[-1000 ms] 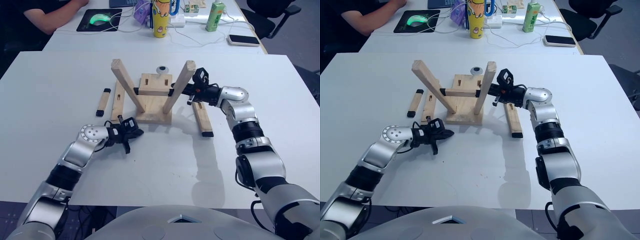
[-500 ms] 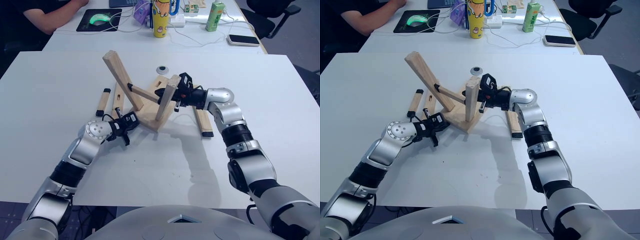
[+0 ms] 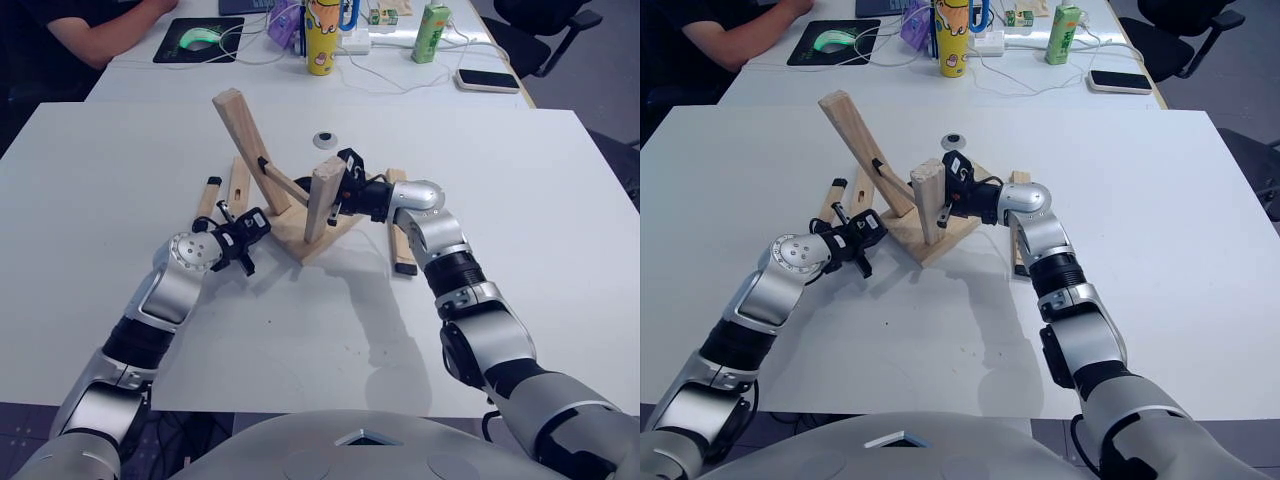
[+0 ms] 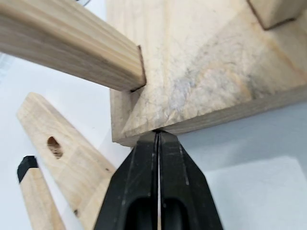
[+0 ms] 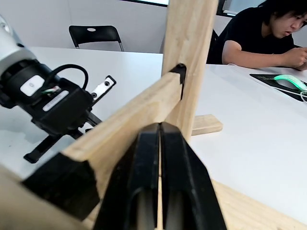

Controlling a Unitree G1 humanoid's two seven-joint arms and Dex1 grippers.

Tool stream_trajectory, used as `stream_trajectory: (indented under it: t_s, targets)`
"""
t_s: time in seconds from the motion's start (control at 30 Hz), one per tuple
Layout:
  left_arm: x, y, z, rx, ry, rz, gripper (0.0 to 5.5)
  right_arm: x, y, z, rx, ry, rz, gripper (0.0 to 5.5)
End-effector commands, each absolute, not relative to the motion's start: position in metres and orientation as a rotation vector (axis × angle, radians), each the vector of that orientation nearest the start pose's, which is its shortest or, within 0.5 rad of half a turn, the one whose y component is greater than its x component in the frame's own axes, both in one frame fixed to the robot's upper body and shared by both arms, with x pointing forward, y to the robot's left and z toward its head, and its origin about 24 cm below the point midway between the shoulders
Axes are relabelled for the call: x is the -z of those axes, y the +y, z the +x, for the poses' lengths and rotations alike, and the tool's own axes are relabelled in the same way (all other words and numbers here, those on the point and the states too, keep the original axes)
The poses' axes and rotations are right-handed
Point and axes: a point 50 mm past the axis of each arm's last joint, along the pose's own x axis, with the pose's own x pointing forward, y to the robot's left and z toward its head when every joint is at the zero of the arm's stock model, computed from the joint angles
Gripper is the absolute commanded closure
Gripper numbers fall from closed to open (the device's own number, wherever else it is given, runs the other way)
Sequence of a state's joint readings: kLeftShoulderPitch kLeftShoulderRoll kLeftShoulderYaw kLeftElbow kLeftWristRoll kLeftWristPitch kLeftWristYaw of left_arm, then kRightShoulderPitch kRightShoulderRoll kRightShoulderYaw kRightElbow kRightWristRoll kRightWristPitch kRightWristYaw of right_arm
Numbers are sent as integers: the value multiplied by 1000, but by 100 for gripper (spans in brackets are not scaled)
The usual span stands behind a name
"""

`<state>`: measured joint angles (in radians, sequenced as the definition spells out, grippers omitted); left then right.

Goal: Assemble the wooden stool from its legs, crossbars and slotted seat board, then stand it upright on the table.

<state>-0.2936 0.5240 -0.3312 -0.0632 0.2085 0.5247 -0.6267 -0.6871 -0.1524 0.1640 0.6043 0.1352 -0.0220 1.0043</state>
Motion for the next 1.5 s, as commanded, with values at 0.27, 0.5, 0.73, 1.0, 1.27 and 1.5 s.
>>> stream_trajectory:
  t_s: [0.27, 0.5, 0.73, 1.0, 1.27, 1.5]
  targets:
    - [-82, 161, 300, 607, 350, 743, 547, -110, -63, 345, -1146, -54, -186, 550]
    - [-120, 188, 301, 567, 270, 657, 547, -107, -135, 374, -818, 42, -447, 550]
    - [-138, 204, 267, 866, 356, 443, 547, -91, -170, 376, -837, 256, -740, 550]
    - [-120, 190, 235, 1087, 538, 381, 547, -63, -167, 364, -1008, 449, -846, 550]
    - [-90, 153, 228, 1113, 577, 456, 547, -44, -173, 347, -1185, 665, -892, 550]
    - [-60, 137, 238, 1011, 564, 621, 547, -47, -169, 343, -1219, 657, -845, 550]
